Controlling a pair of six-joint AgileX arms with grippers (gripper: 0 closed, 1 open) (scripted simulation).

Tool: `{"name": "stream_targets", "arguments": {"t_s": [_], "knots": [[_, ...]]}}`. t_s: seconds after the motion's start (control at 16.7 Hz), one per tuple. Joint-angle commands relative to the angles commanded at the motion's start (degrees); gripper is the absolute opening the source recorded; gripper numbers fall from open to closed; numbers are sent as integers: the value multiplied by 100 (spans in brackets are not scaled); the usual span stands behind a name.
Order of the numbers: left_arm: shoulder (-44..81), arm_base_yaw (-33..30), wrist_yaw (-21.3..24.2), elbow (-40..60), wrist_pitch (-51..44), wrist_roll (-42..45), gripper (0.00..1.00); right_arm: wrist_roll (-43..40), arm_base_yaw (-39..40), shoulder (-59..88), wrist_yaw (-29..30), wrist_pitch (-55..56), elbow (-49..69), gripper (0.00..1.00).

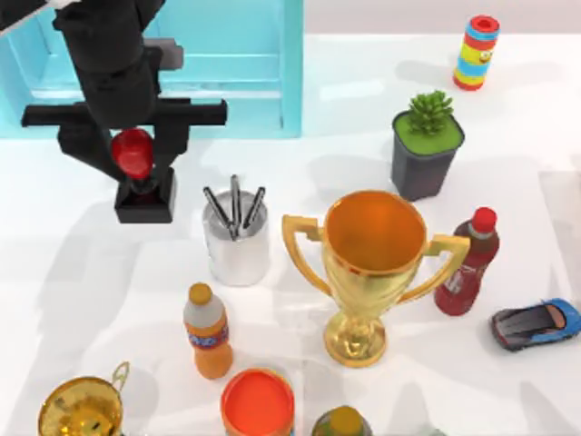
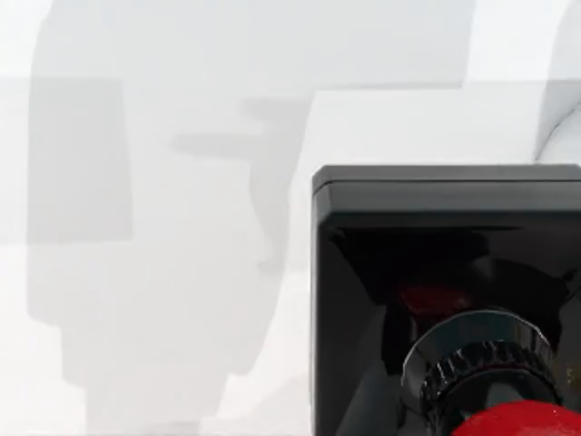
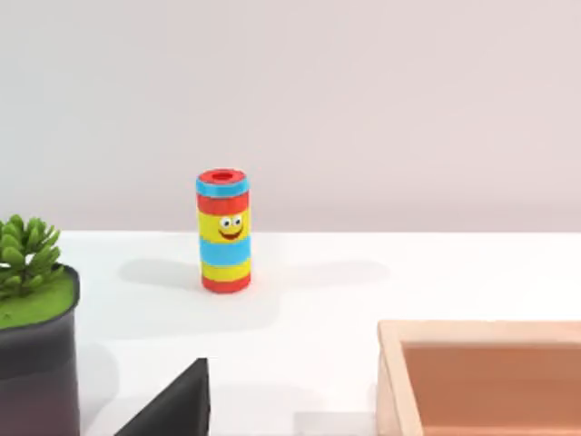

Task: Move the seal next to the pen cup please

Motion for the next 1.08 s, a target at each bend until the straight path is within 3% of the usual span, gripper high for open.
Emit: {"name": "stream_targets", "arguments": {"t_s": [0.12,0.9,1.08], "knots": [[0,0,0,0,0,0,0,0,0,0,0,0,0,100],[0,0,0,0,0,0,98,0,0,0,0,0,0,100],[0,0,0,0,0,0,100,0,0,0,0,0,0,100]]}}
